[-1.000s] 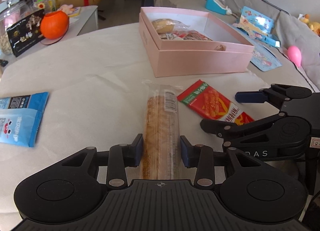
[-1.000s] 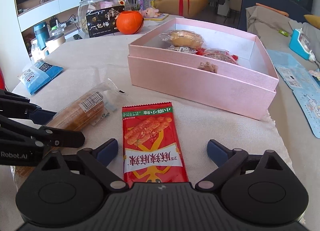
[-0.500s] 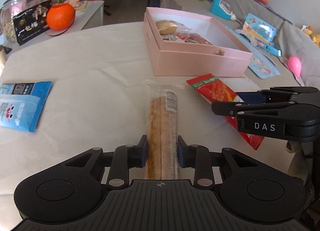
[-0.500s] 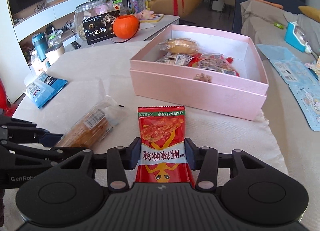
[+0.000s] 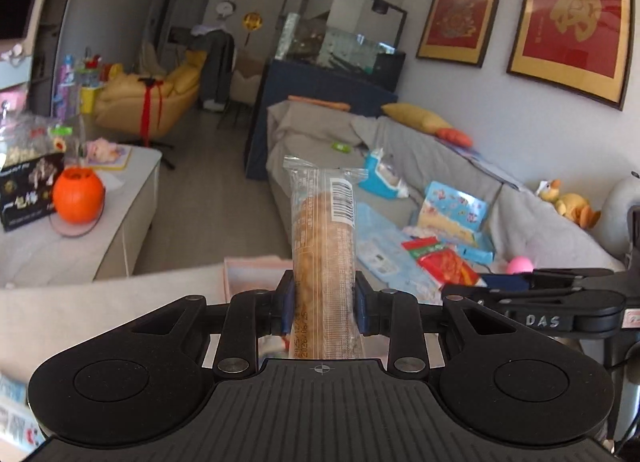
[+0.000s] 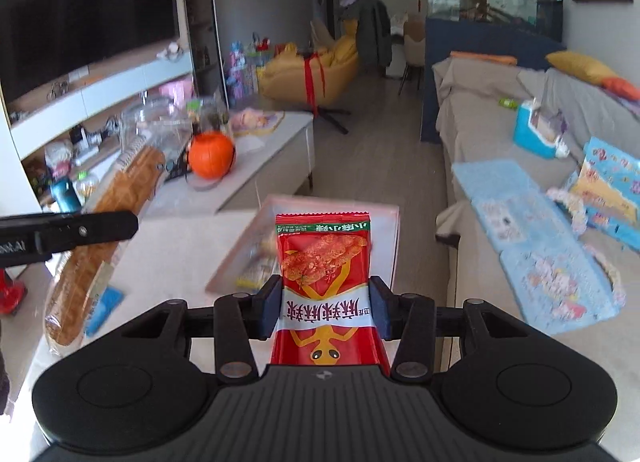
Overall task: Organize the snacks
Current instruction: 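Carry both items over the pink box and open both grippers to drop them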
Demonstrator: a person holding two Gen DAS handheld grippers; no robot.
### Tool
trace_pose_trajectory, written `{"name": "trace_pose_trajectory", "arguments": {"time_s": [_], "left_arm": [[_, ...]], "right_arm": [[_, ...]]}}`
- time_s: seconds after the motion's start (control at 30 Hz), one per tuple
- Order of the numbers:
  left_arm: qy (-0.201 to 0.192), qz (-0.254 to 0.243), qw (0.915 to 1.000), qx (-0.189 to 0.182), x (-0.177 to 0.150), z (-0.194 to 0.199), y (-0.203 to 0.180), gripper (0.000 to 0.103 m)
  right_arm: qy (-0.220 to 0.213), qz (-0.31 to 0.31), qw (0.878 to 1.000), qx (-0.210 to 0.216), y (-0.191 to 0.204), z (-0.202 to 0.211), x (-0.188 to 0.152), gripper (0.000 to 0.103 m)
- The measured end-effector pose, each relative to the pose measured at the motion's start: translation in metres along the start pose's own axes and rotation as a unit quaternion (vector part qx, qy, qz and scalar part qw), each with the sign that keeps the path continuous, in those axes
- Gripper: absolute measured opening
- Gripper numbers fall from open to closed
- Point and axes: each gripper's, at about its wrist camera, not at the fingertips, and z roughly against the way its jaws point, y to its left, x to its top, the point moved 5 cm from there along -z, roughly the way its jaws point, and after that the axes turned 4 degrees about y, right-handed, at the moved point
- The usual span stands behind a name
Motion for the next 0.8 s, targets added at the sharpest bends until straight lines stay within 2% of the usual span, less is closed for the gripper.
{"name": "trace_pose_trajectory", "arguments": {"time_s": [0.07,0.2,0.27,0.3,0.33,0.4,0.5,0.6,0.7,0.8], "left_arm": [[-0.006,0.007,0.9999,-0.009,0.025,-0.016,-0.001,0.033],[-0.018,0.028,0.9983,-0.049,0.056,-0.052,0.004,0.034],[-0.008,0.056,0.9963,-0.065,0.056,-0.080,0.014,0.038],[0.010,0.067,0.9957,-0.062,0.051,-0.098,0.020,0.038],[0.037,0.078,0.9949,-0.053,0.042,-0.118,0.028,0.038],[0.065,0.085,0.9938,-0.028,0.023,-0.139,0.042,0.038],[0.073,0.095,0.9926,-0.022,0.002,-0.132,0.067,0.038],[0.078,0.095,0.9924,0.001,-0.015,-0.112,0.096,0.038],[0.082,0.083,0.9929,0.021,-0.034,-0.082,0.126,0.038],[0.067,0.094,0.9921,0.051,-0.059,-0.036,0.162,0.038]], "right_arm": [[-0.028,0.004,1.000,0.001,-0.005,0.012,0.036,0.045],[-0.038,-0.018,0.999,0.004,-0.013,0.005,0.089,0.045],[-0.032,-0.029,0.999,0.005,-0.018,-0.012,0.107,0.045],[-0.025,-0.035,0.999,0.003,-0.020,-0.024,0.113,0.045],[-0.013,-0.040,0.999,0.001,-0.022,-0.039,0.116,0.047],[0.017,-0.050,0.999,0.009,-0.026,-0.068,0.117,0.056],[0.055,-0.071,0.996,0.008,-0.036,-0.105,0.104,0.059],[0.071,-0.054,0.996,0.007,-0.036,-0.123,0.087,0.061],[0.087,-0.043,0.995,0.010,-0.022,-0.133,0.071,0.063],[0.094,-0.012,0.995,0.020,0.008,-0.136,0.054,0.067]]}}
